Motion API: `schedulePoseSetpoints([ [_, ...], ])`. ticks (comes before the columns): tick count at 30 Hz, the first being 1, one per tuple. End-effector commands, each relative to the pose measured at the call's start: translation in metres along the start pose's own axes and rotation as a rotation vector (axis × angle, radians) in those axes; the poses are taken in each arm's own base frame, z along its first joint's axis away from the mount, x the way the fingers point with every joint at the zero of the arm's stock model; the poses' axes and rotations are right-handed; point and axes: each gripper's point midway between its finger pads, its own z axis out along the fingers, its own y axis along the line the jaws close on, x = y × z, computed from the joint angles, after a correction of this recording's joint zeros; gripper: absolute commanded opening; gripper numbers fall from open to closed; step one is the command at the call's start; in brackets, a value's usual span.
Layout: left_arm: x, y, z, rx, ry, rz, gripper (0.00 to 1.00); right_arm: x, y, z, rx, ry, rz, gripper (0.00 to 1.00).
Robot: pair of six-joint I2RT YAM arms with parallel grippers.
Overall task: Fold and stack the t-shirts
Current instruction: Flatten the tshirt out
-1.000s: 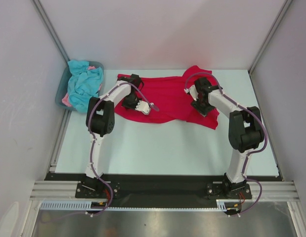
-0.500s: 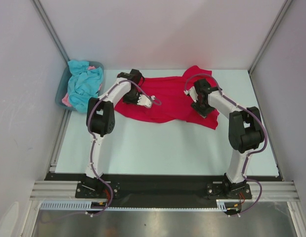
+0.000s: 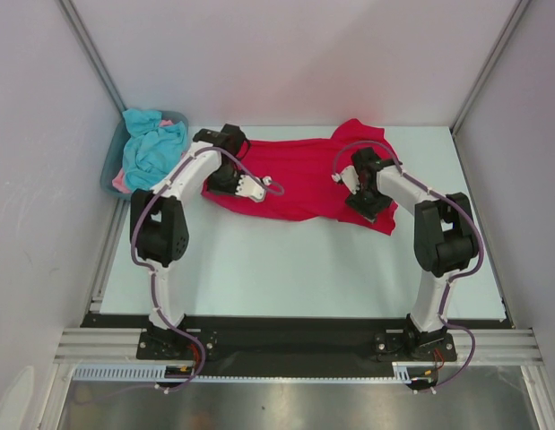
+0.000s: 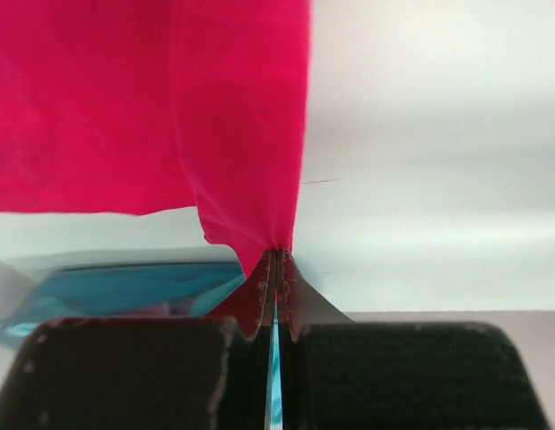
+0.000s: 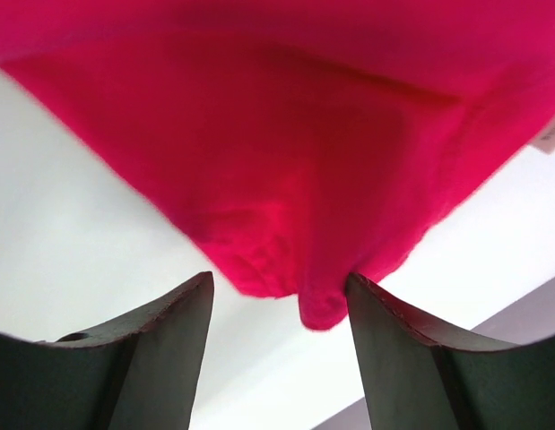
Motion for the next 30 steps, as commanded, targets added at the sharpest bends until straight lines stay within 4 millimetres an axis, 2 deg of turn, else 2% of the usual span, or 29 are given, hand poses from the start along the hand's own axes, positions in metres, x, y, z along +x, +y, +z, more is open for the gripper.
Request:
schedulePoseSetpoints([
  [1, 0.009, -0.025, -0.007, 0.059, 0.034, -0.005, 0.00, 0.004, 0.008, -0.013, -0.090, 0.016, -0.076, 0.67],
  [4, 0.011, -0.040, -0.001, 0.107, 0.044, -0.001, 0.00, 0.018, 0.020, -0.017, -0.148, 0.053, -0.126, 0.66],
  [9, 0.016, -0.061, 0.013, 0.187, 0.076, -0.005, 0.00, 0.031, 0.023, -0.024, -0.165, 0.082, -0.165, 0.65],
  [15, 0.017, -0.069, 0.029, 0.241, 0.096, -0.028, 0.00, 0.027, 0.026, -0.031, -0.171, 0.072, -0.202, 0.64],
  [20, 0.017, -0.071, 0.037, 0.267, 0.111, -0.037, 0.00, 0.012, 0.030, -0.035, -0.162, 0.030, -0.232, 0.64],
  [23, 0.015, -0.070, 0.041, 0.272, 0.106, -0.044, 0.00, 0.007, 0.041, -0.026, -0.168, 0.037, -0.262, 0.63],
  [30, 0.006, -0.064, 0.039, 0.253, 0.075, -0.067, 0.00, -0.001, 0.033, 0.010, -0.096, 0.047, -0.239, 0.56],
])
